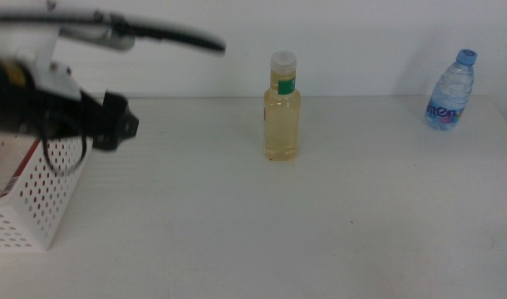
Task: Use arms to grab the bottles and put them into the dustbin to the left of the table.
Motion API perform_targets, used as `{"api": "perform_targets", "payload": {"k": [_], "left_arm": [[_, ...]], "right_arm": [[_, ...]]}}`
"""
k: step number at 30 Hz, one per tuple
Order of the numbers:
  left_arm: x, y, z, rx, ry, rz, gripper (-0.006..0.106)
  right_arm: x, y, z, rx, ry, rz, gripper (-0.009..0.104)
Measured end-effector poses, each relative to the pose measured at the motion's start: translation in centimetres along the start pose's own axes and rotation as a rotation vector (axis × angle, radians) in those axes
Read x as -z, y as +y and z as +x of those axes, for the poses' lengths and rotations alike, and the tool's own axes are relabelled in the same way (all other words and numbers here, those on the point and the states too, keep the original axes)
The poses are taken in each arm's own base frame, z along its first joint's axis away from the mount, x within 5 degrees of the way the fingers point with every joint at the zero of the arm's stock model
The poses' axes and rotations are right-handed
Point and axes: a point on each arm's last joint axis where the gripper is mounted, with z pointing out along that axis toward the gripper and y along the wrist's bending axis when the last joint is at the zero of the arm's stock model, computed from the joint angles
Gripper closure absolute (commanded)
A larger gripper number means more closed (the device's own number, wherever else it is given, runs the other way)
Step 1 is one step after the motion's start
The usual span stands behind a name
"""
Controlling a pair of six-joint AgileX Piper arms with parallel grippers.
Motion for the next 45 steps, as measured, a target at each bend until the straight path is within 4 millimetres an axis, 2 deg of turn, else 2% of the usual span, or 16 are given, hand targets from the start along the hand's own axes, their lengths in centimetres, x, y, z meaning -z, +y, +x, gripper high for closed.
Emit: {"api": "perform_targets", "payload": {"k": [8, 13, 17, 21, 25, 33, 45], "left_arm": [[-0.8, -0.5, 6.3, 0.022, -0.136, -0.006, 0.012], [-1.3, -0.7, 9.0, 0.057, -0.263, -0.016, 0.012], [-1.9, -0.7, 10.5, 0.067, -0.324, -0.029, 0.012], [-2.4, -0.7, 10.5, 0.075, -0.384, -0.036, 0.012], [-3.2, -1.6, 10.2, 0.069, -0.403, 0.001, 0.012], [-6.4, -4.9, 9.9, 0.116, -0.443, 0.088, 0.012], [-11.4, -10.8, 7.4, 0.070, -0.430, 0.070, 0.012]], "right_arm": [[0.0, 0.0, 0.0, 0.000, 0.000, 0.000, 0.016], [0.0, 0.0, 0.0, 0.000, 0.000, 0.000, 0.016], [0.0, 0.0, 0.0, 0.000, 0.000, 0.000, 0.016], [0.0, 0.0, 0.0, 0.000, 0.000, 0.000, 0.016], [0.0, 0.0, 0.0, 0.000, 0.000, 0.000, 0.016], [0.0, 0.0, 0.0, 0.000, 0.000, 0.000, 0.016], [0.0, 0.0, 0.0, 0.000, 0.000, 0.000, 0.016]]}}
